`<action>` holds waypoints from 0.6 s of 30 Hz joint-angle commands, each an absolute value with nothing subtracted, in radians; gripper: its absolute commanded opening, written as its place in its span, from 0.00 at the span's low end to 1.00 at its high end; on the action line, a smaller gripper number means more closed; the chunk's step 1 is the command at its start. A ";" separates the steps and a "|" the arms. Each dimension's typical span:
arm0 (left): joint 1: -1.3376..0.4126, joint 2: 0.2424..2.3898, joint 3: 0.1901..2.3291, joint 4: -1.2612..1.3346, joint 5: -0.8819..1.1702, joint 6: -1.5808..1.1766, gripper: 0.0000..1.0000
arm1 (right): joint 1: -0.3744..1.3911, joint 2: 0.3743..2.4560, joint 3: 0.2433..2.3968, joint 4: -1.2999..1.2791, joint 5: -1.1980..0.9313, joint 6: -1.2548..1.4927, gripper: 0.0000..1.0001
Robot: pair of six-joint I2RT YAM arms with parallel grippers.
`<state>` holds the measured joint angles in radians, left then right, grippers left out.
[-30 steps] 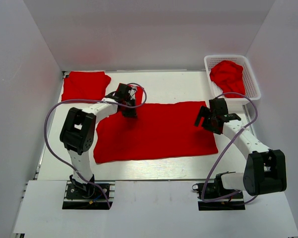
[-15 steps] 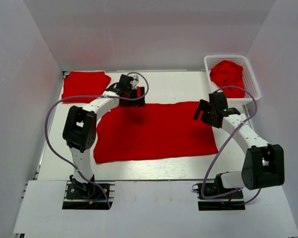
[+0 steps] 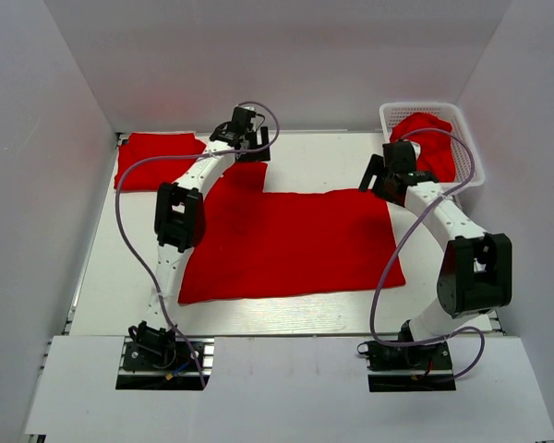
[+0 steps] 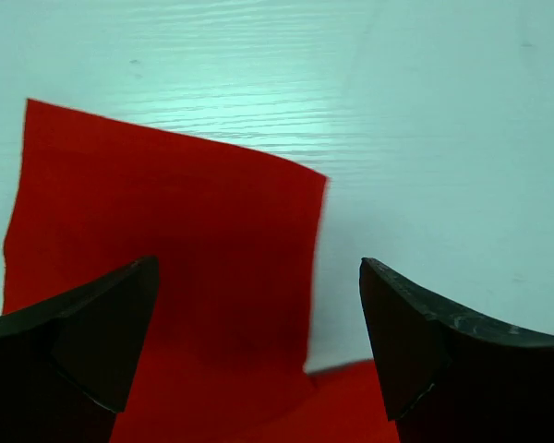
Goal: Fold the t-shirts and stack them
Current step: Grap the side of the flattened tshirt furthest away from the robot with both arms
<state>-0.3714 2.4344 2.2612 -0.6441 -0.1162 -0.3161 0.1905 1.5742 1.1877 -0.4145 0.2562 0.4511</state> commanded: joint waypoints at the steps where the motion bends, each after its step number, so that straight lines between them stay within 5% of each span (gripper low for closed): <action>1: -0.328 2.425 2.260 -0.641 -0.173 -0.327 0.99 | 0.192 1.597 1.258 -0.397 0.345 0.423 0.90; 18: -0.328 2.556 2.315 -0.393 -0.124 -0.206 0.99 | 0.192 1.787 1.394 -0.397 0.328 0.425 0.90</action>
<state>-0.3241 2.5950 2.2986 -0.4545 -0.1383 -0.2539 0.1909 1.7771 1.3418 -0.4156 0.3134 0.4358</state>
